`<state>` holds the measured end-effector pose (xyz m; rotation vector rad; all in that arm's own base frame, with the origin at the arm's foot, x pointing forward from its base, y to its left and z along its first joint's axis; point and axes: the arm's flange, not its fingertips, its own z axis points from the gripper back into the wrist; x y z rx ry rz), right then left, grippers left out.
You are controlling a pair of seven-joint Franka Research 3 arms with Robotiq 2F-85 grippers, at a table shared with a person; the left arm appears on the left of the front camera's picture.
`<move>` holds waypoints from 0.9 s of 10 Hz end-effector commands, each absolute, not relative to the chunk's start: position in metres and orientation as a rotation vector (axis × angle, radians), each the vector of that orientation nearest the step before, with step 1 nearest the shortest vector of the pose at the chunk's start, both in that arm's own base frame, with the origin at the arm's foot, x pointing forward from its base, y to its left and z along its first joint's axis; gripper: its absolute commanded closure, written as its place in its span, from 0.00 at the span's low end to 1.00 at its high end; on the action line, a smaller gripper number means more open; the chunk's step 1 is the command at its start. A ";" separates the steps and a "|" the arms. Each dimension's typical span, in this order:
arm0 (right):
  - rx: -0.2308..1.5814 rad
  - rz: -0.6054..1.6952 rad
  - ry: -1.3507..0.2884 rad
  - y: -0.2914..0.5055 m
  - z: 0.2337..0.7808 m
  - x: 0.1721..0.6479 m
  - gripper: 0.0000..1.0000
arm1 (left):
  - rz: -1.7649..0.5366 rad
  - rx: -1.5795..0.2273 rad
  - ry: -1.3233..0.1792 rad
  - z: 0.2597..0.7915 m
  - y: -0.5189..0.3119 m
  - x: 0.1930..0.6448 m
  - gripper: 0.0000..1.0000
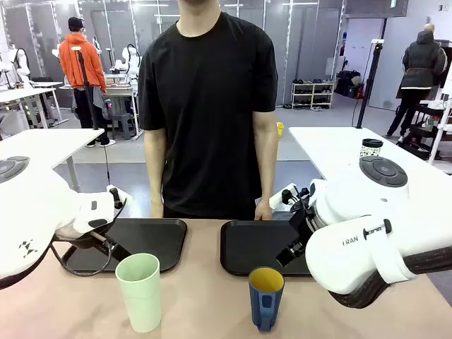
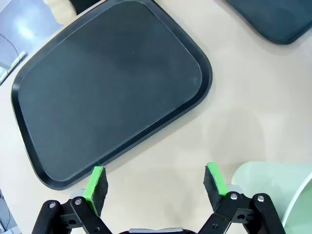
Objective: Sort and store the cups by type.
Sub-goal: Pick up the Reusable plastic cup.
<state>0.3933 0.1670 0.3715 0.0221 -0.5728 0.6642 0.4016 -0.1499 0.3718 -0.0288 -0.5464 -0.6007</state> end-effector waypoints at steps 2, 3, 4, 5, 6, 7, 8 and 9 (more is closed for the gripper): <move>0.022 0.664 -0.573 0.167 0.371 0.393 0.00 | -0.601 -0.029 -0.546 0.372 -0.150 0.402 0.00; 0.022 0.664 -0.573 0.167 0.371 0.393 0.00 | -0.601 -0.029 -0.546 0.372 -0.150 0.402 0.00; 0.022 0.664 -0.573 0.167 0.371 0.393 0.00 | -0.601 -0.029 -0.546 0.372 -0.150 0.402 0.00; 0.022 0.664 -0.573 0.167 0.371 0.393 0.00 | -0.601 -0.029 -0.546 0.372 -0.150 0.402 0.00; 0.022 0.664 -0.573 0.167 0.371 0.393 0.00 | -0.601 -0.029 -0.546 0.372 -0.150 0.402 0.00; 0.022 0.664 -0.573 0.167 0.371 0.393 0.00 | -0.601 -0.029 -0.546 0.372 -0.150 0.402 0.00; 0.022 0.664 -0.573 0.167 0.371 0.393 0.00 | -0.601 -0.029 -0.546 0.372 -0.150 0.402 0.00; 0.022 0.664 -0.573 0.167 0.371 0.393 0.00 | -0.601 -0.029 -0.546 0.372 -0.150 0.402 0.00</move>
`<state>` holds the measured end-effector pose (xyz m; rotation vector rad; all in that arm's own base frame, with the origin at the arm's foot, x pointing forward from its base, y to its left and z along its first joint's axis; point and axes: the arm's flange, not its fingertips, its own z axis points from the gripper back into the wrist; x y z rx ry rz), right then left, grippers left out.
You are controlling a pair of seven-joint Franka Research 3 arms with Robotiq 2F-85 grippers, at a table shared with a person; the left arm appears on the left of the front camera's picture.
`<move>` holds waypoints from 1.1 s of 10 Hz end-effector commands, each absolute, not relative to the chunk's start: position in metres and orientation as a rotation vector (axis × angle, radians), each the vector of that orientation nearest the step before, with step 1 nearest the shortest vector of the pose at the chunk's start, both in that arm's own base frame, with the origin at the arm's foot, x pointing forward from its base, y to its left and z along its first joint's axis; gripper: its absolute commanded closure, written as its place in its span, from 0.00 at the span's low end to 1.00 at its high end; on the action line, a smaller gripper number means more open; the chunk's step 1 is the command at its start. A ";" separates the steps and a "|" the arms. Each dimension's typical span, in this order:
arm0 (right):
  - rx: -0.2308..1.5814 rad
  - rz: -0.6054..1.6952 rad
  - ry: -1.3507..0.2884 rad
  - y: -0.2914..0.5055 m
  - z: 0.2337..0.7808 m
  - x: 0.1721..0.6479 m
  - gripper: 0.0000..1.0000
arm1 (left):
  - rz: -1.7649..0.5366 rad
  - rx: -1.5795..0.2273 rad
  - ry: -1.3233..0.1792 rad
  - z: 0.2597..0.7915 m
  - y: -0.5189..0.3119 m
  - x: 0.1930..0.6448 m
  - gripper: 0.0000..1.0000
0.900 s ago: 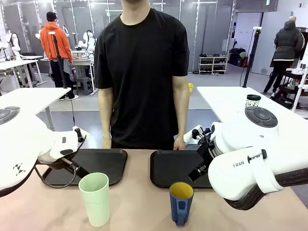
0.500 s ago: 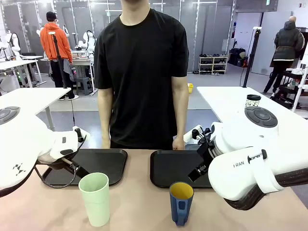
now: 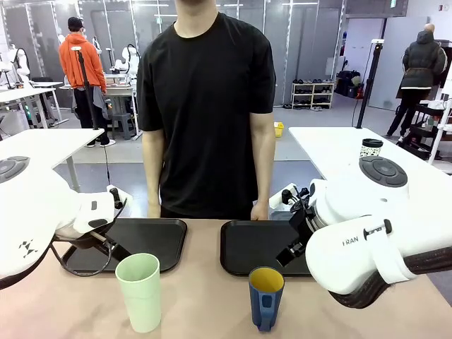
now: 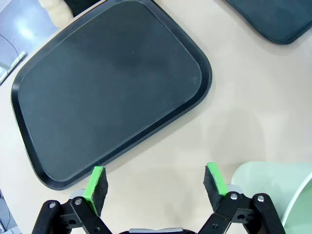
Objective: Sort and store the cups by type.
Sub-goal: Pick up the Reusable plastic cup.
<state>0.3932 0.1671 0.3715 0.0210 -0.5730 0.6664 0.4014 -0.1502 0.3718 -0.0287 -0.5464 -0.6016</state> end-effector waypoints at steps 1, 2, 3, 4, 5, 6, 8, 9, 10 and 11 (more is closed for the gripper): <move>0.022 0.664 -0.573 0.167 0.371 0.393 0.00 | -0.601 -0.029 -0.546 0.372 -0.150 0.402 0.00; 0.022 0.664 -0.573 0.167 0.371 0.393 0.00 | -0.601 -0.029 -0.546 0.372 -0.150 0.402 0.00; 0.022 0.664 -0.573 0.167 0.371 0.393 0.00 | -0.601 -0.029 -0.546 0.372 -0.150 0.402 0.00; 0.022 0.664 -0.573 0.167 0.371 0.393 0.00 | -0.601 -0.029 -0.546 0.372 -0.150 0.402 0.00; 0.022 0.664 -0.573 0.167 0.371 0.393 0.00 | -0.601 -0.029 -0.546 0.372 -0.150 0.402 0.00; 0.022 0.664 -0.573 0.167 0.371 0.393 0.00 | -0.601 -0.029 -0.546 0.372 -0.150 0.402 0.00; 0.022 0.664 -0.573 0.167 0.371 0.393 0.00 | -0.601 -0.029 -0.546 0.372 -0.150 0.402 0.00; 0.022 0.664 -0.573 0.167 0.371 0.393 0.00 | -0.601 -0.029 -0.546 0.372 -0.150 0.402 0.00; 0.022 0.664 -0.573 0.167 0.371 0.393 0.00 | -0.601 -0.029 -0.546 0.372 -0.150 0.402 0.00; 0.022 0.664 -0.573 0.167 0.371 0.393 0.00 | -0.601 -0.029 -0.546 0.372 -0.150 0.402 0.00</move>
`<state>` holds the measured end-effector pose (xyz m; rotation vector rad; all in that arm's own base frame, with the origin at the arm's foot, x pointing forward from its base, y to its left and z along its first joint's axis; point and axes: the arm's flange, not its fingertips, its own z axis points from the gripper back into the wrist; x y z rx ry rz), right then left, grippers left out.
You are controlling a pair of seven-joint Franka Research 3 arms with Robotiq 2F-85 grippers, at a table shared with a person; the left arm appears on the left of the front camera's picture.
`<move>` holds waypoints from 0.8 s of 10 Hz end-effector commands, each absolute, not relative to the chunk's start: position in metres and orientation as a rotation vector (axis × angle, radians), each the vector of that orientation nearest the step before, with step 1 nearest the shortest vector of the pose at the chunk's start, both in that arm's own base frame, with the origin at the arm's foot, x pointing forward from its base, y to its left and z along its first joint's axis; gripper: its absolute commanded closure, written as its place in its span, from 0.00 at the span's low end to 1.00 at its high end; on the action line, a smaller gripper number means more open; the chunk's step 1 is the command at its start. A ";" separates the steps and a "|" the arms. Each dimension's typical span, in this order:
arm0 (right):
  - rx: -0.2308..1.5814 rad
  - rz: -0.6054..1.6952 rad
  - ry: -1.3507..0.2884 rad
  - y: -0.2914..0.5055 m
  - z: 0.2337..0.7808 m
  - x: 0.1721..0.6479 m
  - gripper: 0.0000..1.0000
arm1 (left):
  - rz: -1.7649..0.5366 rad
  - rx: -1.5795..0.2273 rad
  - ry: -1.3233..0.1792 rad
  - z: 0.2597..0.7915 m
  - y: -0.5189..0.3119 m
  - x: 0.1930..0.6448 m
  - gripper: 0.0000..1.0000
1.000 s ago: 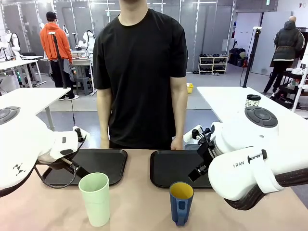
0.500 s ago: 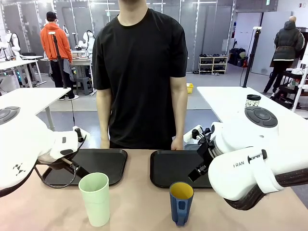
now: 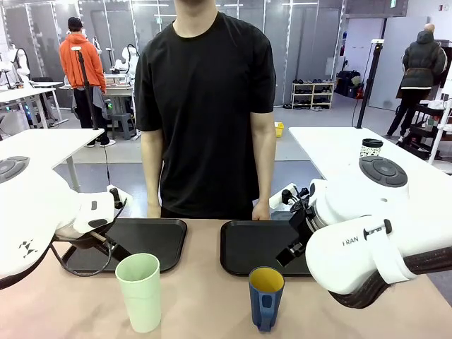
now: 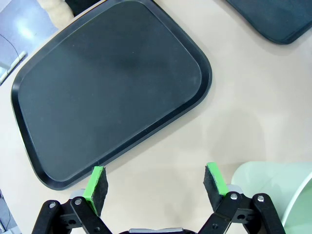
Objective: Sort and store the cups by type.
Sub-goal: Pick up the Reusable plastic cup.
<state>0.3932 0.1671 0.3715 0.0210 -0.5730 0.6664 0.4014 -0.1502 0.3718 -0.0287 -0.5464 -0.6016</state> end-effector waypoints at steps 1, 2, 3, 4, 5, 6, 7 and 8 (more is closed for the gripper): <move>0.022 0.664 -0.573 0.167 0.371 0.393 0.00 | -0.601 -0.029 -0.546 0.372 -0.150 0.402 0.00; 0.021 0.666 -0.573 0.167 0.371 0.393 0.00 | -0.602 -0.029 -0.546 0.372 -0.150 0.401 0.00; -0.016 0.656 -0.596 0.170 0.386 0.396 0.00 | -0.616 -0.012 -0.553 0.381 -0.151 0.402 0.00; -0.055 0.663 -0.645 0.173 0.411 0.396 0.00 | -0.622 -0.005 -0.582 0.399 -0.154 0.401 0.00; -0.092 0.642 -0.704 0.175 0.441 0.394 0.00 | -0.614 0.004 -0.636 0.421 -0.156 0.396 0.00; -0.092 0.630 -0.743 0.177 0.463 0.390 0.00 | -0.613 -0.002 -0.667 0.437 -0.157 0.391 0.00; -0.090 0.615 -0.776 0.179 0.479 0.384 0.00 | -0.617 -0.006 -0.692 0.449 -0.157 0.385 0.00; -0.105 0.613 -0.808 0.179 0.492 0.378 0.00 | -0.619 -0.007 -0.718 0.458 -0.157 0.381 0.00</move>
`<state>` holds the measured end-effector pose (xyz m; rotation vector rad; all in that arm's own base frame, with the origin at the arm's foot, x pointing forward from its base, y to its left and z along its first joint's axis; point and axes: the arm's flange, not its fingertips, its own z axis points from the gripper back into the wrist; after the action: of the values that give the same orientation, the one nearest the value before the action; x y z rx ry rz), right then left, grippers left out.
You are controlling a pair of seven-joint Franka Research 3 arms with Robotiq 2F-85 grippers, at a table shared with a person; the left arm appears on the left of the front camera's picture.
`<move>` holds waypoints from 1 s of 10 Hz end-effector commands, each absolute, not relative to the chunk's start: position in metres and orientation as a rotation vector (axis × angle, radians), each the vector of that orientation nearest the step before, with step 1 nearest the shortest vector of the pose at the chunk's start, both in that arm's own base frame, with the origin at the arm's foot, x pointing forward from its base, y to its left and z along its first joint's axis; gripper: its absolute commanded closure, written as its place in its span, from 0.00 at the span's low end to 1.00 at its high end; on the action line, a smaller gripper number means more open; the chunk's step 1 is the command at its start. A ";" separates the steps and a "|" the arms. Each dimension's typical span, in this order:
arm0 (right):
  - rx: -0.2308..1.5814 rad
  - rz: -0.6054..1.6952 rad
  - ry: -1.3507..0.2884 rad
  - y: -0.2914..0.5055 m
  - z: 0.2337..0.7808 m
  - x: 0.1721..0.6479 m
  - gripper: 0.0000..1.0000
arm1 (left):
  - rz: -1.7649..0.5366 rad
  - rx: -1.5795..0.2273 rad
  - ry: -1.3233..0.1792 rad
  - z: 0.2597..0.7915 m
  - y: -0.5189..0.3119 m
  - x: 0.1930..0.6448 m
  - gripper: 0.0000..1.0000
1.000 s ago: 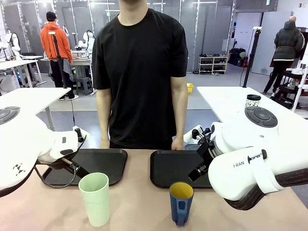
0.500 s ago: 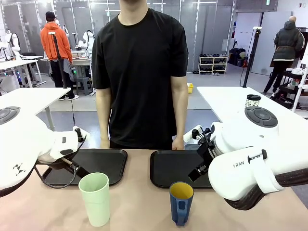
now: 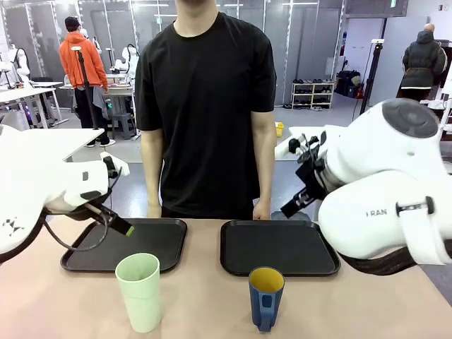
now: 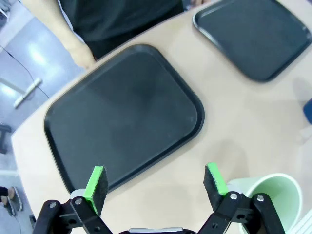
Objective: Sort and store the cups by type.
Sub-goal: Pick up the Reusable plastic cup.
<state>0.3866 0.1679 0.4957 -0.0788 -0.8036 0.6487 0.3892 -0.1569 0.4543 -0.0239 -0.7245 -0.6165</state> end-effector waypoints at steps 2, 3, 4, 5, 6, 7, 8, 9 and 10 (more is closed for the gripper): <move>-0.161 0.638 -0.832 0.179 0.504 0.363 0.00 | -0.639 -0.003 -0.763 0.471 -0.162 0.371 0.00; -0.174 0.649 -0.834 0.180 0.505 0.359 0.00 | -0.650 0.003 -0.782 0.473 -0.163 0.366 0.00; -0.183 0.652 -0.838 0.180 0.505 0.356 0.00 | -0.651 0.015 -0.795 0.475 -0.164 0.363 0.00; -0.186 0.659 -0.832 0.179 0.505 0.356 0.00 | -0.656 0.025 -0.794 0.474 -0.162 0.362 0.00; -0.186 0.655 -0.822 0.173 0.504 0.362 0.00 | -0.647 0.038 -0.795 0.474 -0.158 0.367 0.00; -0.161 0.636 -0.801 0.164 0.502 0.373 0.00 | -0.620 0.032 -0.794 0.473 -0.148 0.373 0.00; -0.162 0.583 -0.763 0.151 0.498 0.390 0.00 | -0.577 0.029 -0.784 0.470 -0.132 0.386 0.00; -0.155 0.571 -0.734 0.137 0.491 0.407 0.00 | -0.566 0.017 -0.745 0.464 -0.112 0.400 0.00; -0.145 0.532 -0.695 0.122 0.484 0.426 0.00 | -0.545 0.021 -0.716 0.455 -0.090 0.418 0.00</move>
<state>0.4033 0.1272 0.4853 -0.1508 -0.7275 0.5639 0.4022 -0.1063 0.4629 0.0160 -0.7407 -0.5458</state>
